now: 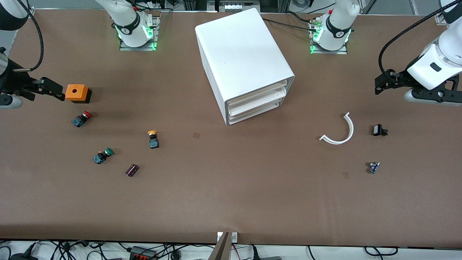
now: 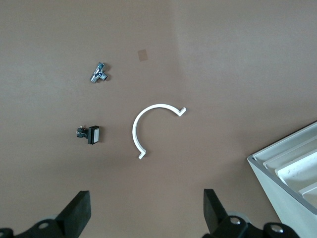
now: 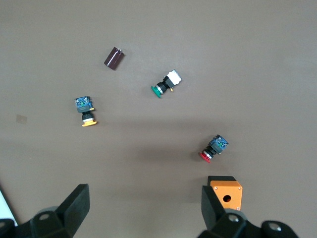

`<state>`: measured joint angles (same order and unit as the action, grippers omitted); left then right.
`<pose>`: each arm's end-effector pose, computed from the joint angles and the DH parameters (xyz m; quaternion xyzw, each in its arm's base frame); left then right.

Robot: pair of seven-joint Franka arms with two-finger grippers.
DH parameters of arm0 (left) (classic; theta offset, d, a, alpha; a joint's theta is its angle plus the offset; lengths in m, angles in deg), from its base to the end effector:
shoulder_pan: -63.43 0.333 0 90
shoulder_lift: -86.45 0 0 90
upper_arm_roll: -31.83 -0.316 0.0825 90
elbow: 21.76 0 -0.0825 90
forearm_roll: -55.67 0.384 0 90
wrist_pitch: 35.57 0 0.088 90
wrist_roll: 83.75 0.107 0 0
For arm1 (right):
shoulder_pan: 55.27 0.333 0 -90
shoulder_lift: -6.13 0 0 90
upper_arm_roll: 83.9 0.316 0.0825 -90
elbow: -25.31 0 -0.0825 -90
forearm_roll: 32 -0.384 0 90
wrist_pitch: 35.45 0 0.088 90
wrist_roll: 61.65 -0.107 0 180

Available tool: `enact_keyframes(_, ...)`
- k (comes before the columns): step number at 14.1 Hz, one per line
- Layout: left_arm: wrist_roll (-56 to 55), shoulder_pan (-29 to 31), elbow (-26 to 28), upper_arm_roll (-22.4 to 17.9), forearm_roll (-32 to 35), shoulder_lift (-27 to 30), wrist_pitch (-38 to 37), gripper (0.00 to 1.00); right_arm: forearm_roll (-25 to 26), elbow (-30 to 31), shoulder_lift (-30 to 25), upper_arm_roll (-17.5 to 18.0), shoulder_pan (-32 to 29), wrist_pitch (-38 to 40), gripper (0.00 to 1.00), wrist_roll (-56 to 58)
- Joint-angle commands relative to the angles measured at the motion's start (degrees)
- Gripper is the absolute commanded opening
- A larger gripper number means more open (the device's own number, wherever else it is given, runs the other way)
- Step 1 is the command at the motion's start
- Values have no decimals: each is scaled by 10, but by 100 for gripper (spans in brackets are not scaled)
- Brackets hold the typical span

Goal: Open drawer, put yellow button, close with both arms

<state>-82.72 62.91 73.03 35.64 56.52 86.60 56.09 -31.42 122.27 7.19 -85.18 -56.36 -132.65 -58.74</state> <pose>0.5519 -0.0403 0.5890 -0.9985 0.0471 0.0258 0.0082 0.5660 -0.0243 0.5673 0.9999 0.0054 -0.0074 0.0049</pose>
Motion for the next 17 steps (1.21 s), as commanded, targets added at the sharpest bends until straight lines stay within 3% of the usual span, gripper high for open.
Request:
enact_keyframes(1, 7, -1, 1, -1, -5, 8, -8, 100, 1, 16, -12, 2, -1, -9, 100, -6)
enact_keyframes(10, 8, -4, -14, -1, -3, -2, -9, 100, 1, 14, -4, 2, -1, -9, 100, -2)
enact_keyframes(17, 14, -18, -48, -1, -61, -37, -103, 100, -5, 7, 32, 3, 26, -20, 100, -4)
